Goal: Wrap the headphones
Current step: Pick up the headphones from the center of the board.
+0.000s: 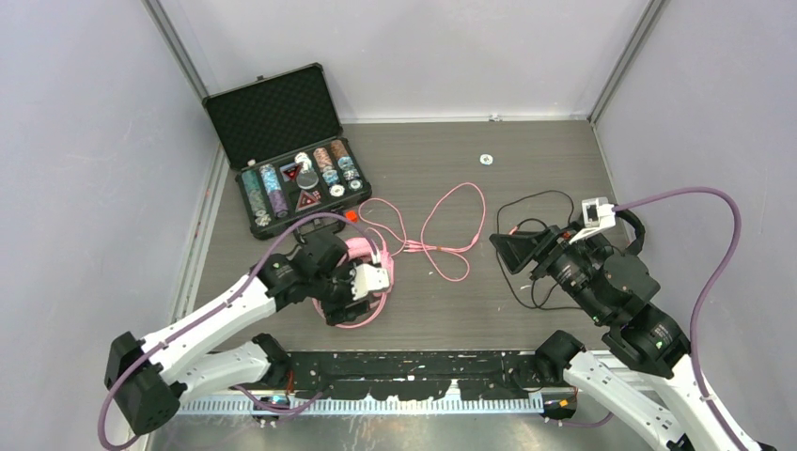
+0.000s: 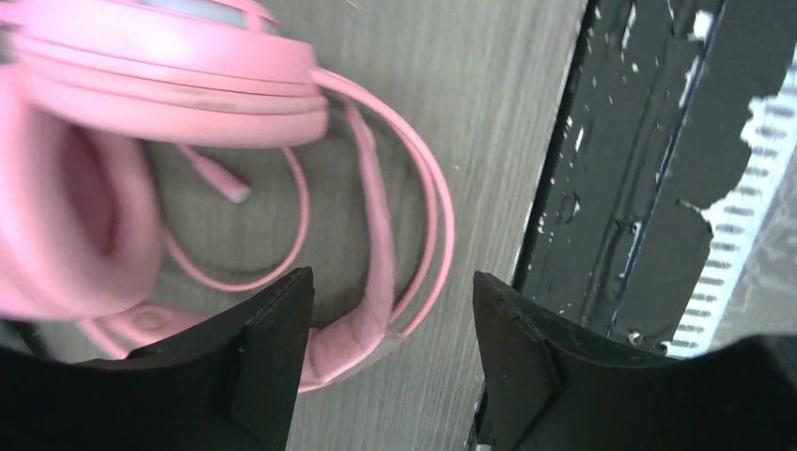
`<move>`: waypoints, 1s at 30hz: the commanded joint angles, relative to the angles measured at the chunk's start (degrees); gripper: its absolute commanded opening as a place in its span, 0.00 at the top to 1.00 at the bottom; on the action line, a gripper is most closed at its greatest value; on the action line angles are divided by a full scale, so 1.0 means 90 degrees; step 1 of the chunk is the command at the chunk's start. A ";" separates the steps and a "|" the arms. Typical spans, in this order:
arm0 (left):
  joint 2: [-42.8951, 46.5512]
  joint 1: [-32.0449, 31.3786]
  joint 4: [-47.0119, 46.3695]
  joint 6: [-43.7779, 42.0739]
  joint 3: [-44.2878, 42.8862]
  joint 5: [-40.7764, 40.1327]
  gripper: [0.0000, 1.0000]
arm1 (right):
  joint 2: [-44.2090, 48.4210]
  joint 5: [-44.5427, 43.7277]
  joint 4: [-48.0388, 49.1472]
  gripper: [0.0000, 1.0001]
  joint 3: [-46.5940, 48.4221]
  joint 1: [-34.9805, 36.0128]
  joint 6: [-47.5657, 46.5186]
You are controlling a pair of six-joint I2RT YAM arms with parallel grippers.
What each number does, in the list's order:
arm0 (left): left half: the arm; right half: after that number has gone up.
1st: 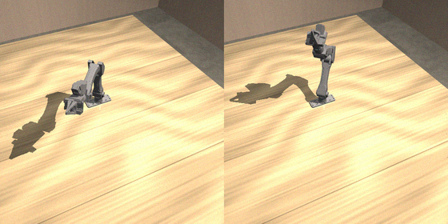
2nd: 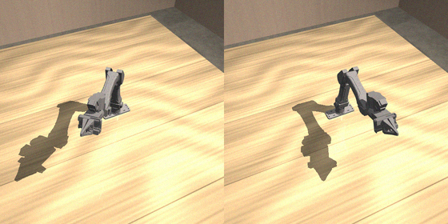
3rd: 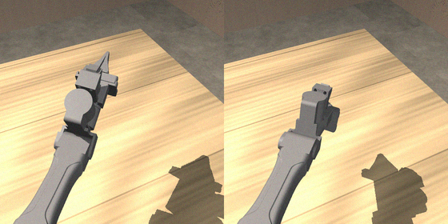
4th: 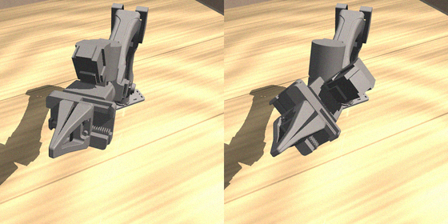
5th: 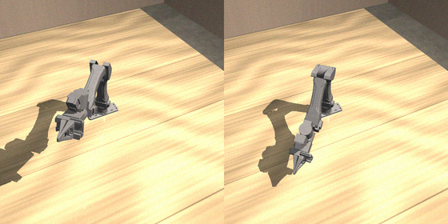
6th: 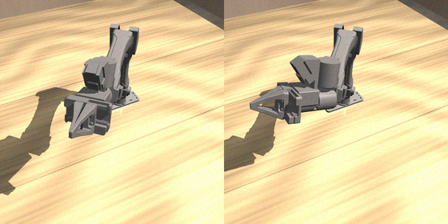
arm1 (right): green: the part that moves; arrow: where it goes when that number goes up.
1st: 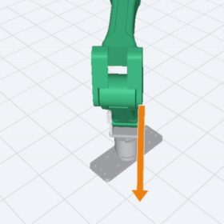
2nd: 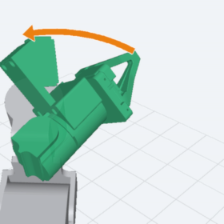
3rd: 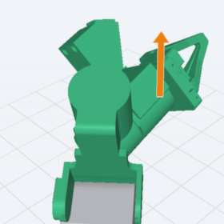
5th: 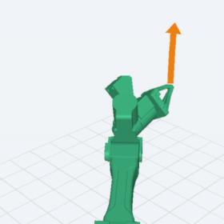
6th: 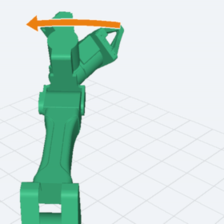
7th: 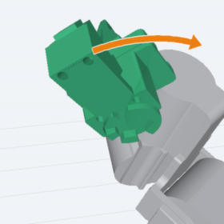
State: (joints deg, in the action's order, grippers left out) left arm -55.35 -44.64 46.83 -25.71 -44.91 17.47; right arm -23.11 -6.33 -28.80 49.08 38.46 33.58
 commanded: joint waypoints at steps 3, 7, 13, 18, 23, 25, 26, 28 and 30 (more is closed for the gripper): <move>-0.0403 -0.0010 -0.1136 -0.0820 0.0692 0.1044 0.35 | 0.0175 -0.0023 0.0187 0.29 0.0152 0.0000 -0.0088; -0.0895 -0.0018 -0.1707 -0.0659 0.0858 0.0925 0.35 | 0.0354 -0.0081 0.0153 0.29 0.0124 -0.0002 -0.0099; -0.1787 -0.0031 -0.1657 -0.0552 0.0609 0.0743 0.42 | 0.0532 -0.0158 0.0177 0.29 0.0079 -0.0003 -0.0022; -0.1671 -0.0041 -0.1677 -0.0530 0.0611 0.0674 0.69 | 0.0620 -0.0211 0.0088 0.29 0.0131 -0.0001 -0.0020; -0.1246 -0.0040 -0.1874 -0.0344 0.0700 0.0535 1.00 | 0.0681 -0.0270 0.0065 0.30 0.0107 -0.0005 -0.0003; -0.1078 -0.0046 -0.1763 -0.0195 0.0566 0.0580 1.00 | 0.0688 -0.0226 0.0107 0.30 0.0045 -0.0003 0.0027; -0.0974 -0.0040 -0.1717 0.0020 0.0456 0.0588 1.00 | 0.0684 -0.0161 0.0173 0.30 0.0001 0.0000 0.0020; -0.0721 -0.0040 -0.1683 0.0655 0.0167 0.0618 1.00 | 0.0659 0.0031 0.0397 0.30 -0.0151 0.0001 -0.0066; -0.0487 -0.0041 -0.1700 0.1409 -0.0155 0.0571 1.00 | 0.0574 0.0204 0.0742 0.30 -0.0351 0.0003 -0.0196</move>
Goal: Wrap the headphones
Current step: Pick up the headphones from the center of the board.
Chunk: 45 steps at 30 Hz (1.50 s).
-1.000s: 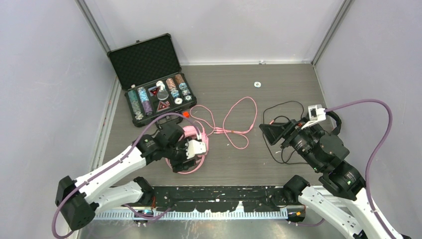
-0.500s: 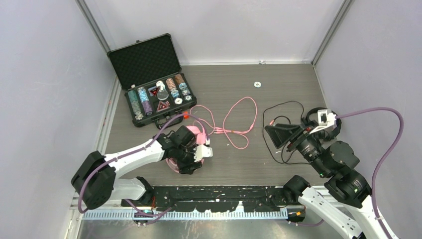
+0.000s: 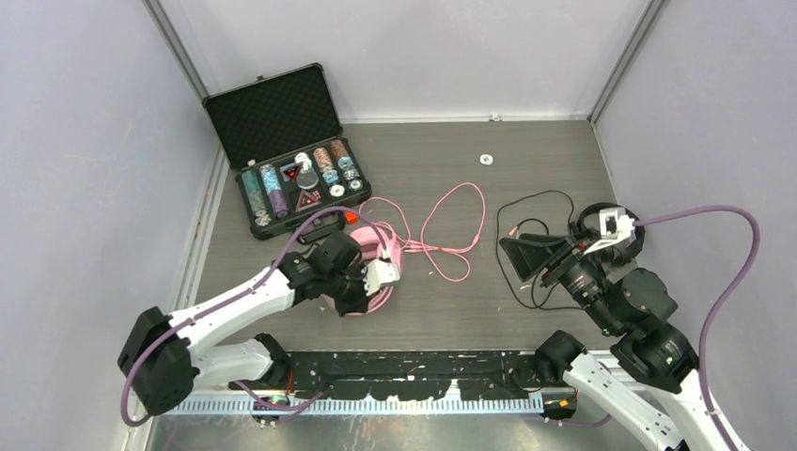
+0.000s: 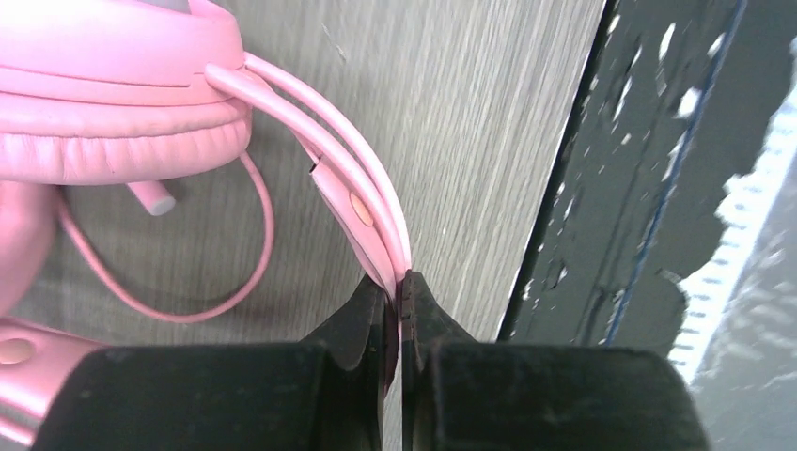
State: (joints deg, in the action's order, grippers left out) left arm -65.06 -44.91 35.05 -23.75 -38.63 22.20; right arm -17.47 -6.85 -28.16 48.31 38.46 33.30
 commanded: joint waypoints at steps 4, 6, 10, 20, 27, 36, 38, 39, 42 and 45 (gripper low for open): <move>0.0763 -0.0013 -0.0011 0.2471 -0.1789 -0.0096 1.00 | -0.0546 0.0758 0.1486 0.28 -0.0505 0.0000 -0.0696; 0.0730 -0.0011 0.0285 0.3048 -0.2306 0.0046 1.00 | -0.0879 0.1169 0.2059 0.26 -0.0578 -0.0001 -0.1075; 0.0819 -0.0011 0.0297 0.4340 -0.3008 0.0377 1.00 | -0.1403 0.1891 0.3931 0.24 -0.1014 0.0005 -0.1958; 0.1330 -0.0002 -0.2057 0.8042 -0.2890 0.1441 1.00 | -0.2713 0.3012 0.7988 0.25 -0.2382 0.0013 -0.4615; 0.1155 -0.0004 -0.3287 0.9568 -0.2847 0.1966 1.00 | -0.3141 0.3301 0.8645 0.24 -0.2383 0.0160 -0.4660; 0.0895 -0.0015 -0.3521 0.9872 -0.2817 0.2077 1.00 | -0.3349 0.3405 0.8521 0.24 -0.2195 0.0310 -0.4678; 0.0916 -0.0015 -0.3598 0.9915 -0.2776 0.2102 1.00 | -0.3393 0.3378 0.8402 0.24 -0.2150 0.0309 -0.4742; 0.0924 -0.0011 -0.3640 0.9923 -0.2753 0.2106 1.00 | -0.3418 0.3382 0.8307 0.23 -0.2117 0.0315 -0.4780; 0.0949 -0.0011 -0.3692 0.9923 -0.2695 0.2116 1.00 | -0.3548 0.3297 0.8431 0.24 -0.2099 0.0322 -0.4775; 0.0936 -0.0010 -0.3821 1.0013 -0.2598 0.2158 1.00 | -0.3716 0.3271 0.8484 0.25 -0.2010 0.0332 -0.4774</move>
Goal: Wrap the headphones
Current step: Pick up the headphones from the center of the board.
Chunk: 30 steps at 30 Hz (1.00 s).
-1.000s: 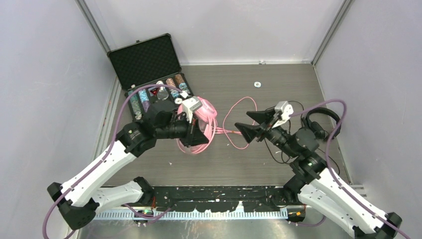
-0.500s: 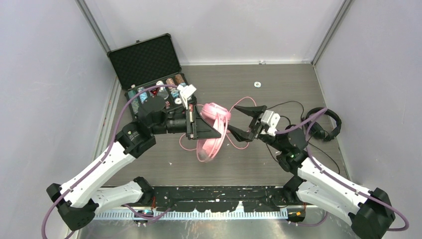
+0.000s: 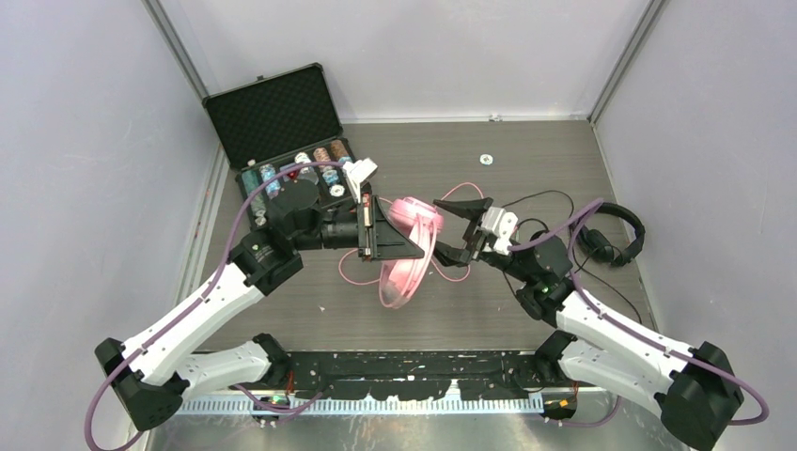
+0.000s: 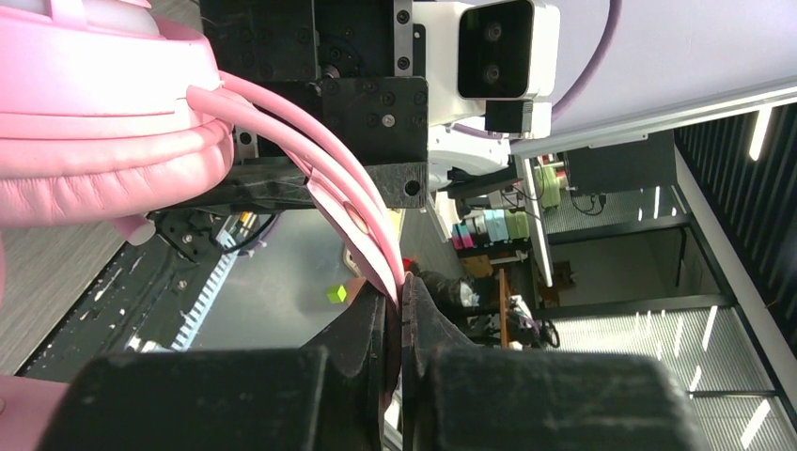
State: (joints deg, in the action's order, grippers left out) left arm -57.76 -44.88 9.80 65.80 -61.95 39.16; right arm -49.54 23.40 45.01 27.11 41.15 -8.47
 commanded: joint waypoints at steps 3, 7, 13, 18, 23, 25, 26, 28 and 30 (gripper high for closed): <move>0.0109 -0.0012 -0.1234 0.0220 0.0097 0.0346 1.00 | -0.0314 -0.0033 0.0335 0.29 0.0453 0.0039 -0.0110; 0.0125 -0.0007 -0.1266 0.0254 0.0114 0.0427 1.00 | -0.0427 -0.0016 0.0313 0.35 0.0460 0.0047 -0.0104; 0.0229 -0.0006 -0.1178 0.0148 0.0127 0.0348 0.93 | -0.0410 -0.0469 0.0454 0.80 0.0241 0.0055 0.0359; 0.0334 0.0015 -0.0169 -0.0442 -0.0104 0.0066 0.49 | -0.0020 -0.1524 0.0040 1.00 -0.0088 0.0056 0.1693; 0.0416 0.0100 0.1925 -0.1676 -0.1004 -0.0859 0.26 | 0.0922 -0.2874 -0.2633 1.00 0.0181 0.0051 0.3140; 0.0397 0.0110 0.2729 -0.2607 -0.1489 -0.1359 0.23 | 0.1069 -0.3233 -0.3911 1.00 0.0536 0.0047 0.3477; 0.0353 0.0105 0.3144 -0.3224 -0.1740 -0.1655 0.21 | 0.1053 -0.3353 -0.4451 1.00 0.0821 0.0049 0.3557; 0.0215 0.0104 0.4033 -0.4104 -0.2241 -0.2321 0.19 | 0.0880 -0.3477 -0.5579 0.99 0.1307 0.0052 0.3853; 0.0052 0.0104 0.4556 -0.4888 -0.2588 -0.2861 0.19 | 0.0568 -0.3462 -0.6567 1.00 0.1788 0.0054 0.4298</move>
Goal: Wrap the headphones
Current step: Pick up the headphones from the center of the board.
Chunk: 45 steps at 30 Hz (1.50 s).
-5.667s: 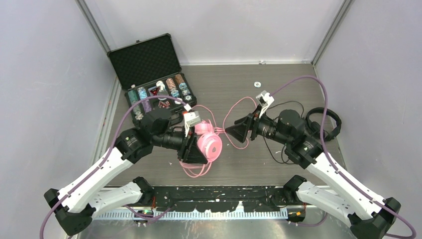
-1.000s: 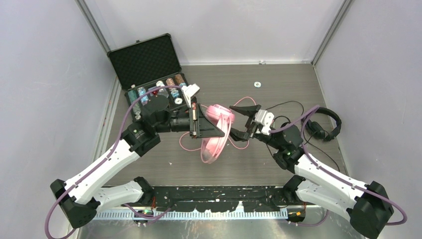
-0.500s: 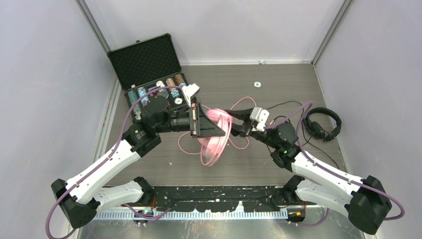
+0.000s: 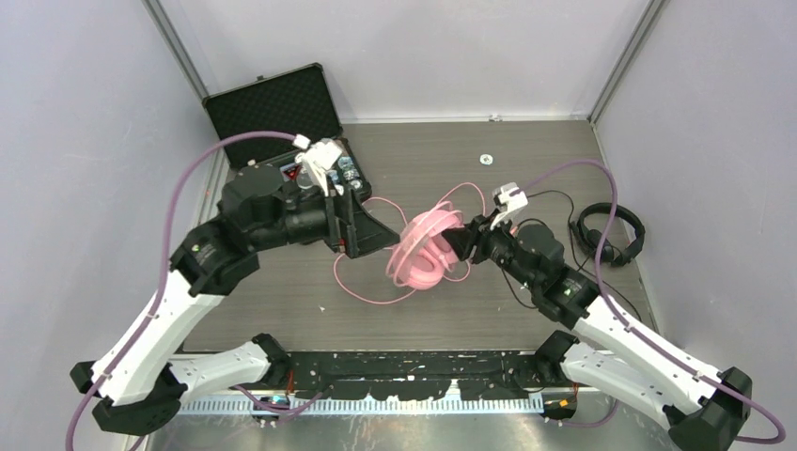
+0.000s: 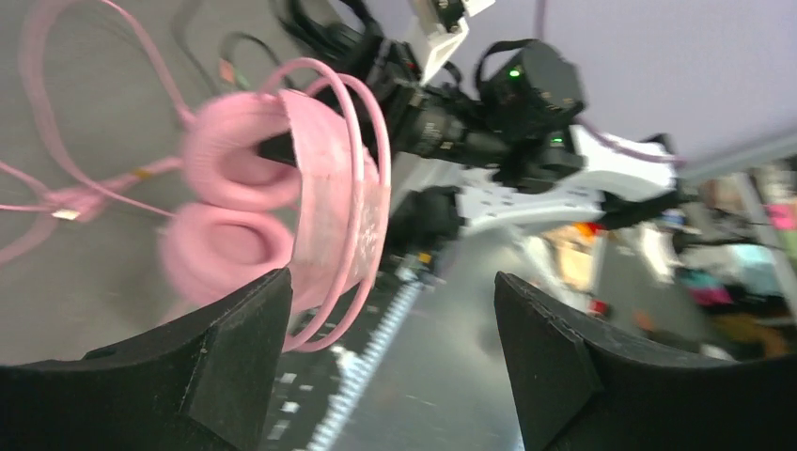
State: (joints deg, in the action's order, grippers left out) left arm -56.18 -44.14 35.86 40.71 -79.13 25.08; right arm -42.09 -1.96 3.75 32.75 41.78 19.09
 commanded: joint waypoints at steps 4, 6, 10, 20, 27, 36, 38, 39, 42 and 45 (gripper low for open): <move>-0.0507 0.0012 0.2401 -0.3250 -0.1209 -0.2196 0.19 | -0.0912 -0.0782 -0.3461 1.00 0.1944 -0.0023 0.2535; -0.0662 -0.0009 0.2515 -0.3636 -0.1347 -0.2578 0.19 | -0.1154 -0.0656 -0.3766 0.99 0.2135 -0.0020 0.2991; -0.0889 -0.0238 0.2243 -0.4153 -0.1333 -0.3188 0.19 | -0.1339 -0.0516 -0.3873 1.00 0.2318 -0.0018 0.3609; -0.2257 -0.1465 0.1688 -0.4955 -0.1803 -0.4654 0.19 | -0.1679 -0.0682 -0.4035 1.00 0.2550 -0.0019 0.3754; -0.2930 -0.1747 0.1215 -0.5255 -0.1876 -0.5361 0.21 | -0.1582 -0.0657 -0.3942 1.00 0.2427 -0.0018 0.3809; -0.3108 -0.1765 0.0471 -0.5565 -0.1594 -0.5569 0.32 | -0.1506 -0.0678 -0.3914 1.00 0.2369 -0.0023 0.3805; -0.3114 -0.1766 0.0442 -0.5573 -0.1503 -0.5558 0.35 | -0.1507 -0.0665 -0.3880 0.99 0.2341 -0.0023 0.3828; -0.3117 -0.1770 0.0444 -0.5571 -0.1450 -0.5566 0.36 | -0.1514 -0.0652 -0.3859 0.99 0.2330 -0.0022 0.3845; -0.3109 -0.1772 0.0430 -0.5549 -0.1242 -0.5580 0.39 | -0.1526 -0.0668 -0.3809 0.99 0.2294 -0.0022 0.3873; -0.3105 -0.1768 0.0354 -0.5548 -0.1082 -0.5643 0.40 | -0.1544 -0.0654 -0.3753 1.00 0.2272 -0.0015 0.3913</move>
State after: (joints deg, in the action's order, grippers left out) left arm -84.29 -59.88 42.59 -8.34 -90.26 -24.12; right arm -57.63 -7.46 -36.10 52.25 41.78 51.51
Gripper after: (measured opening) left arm 0.606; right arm 0.453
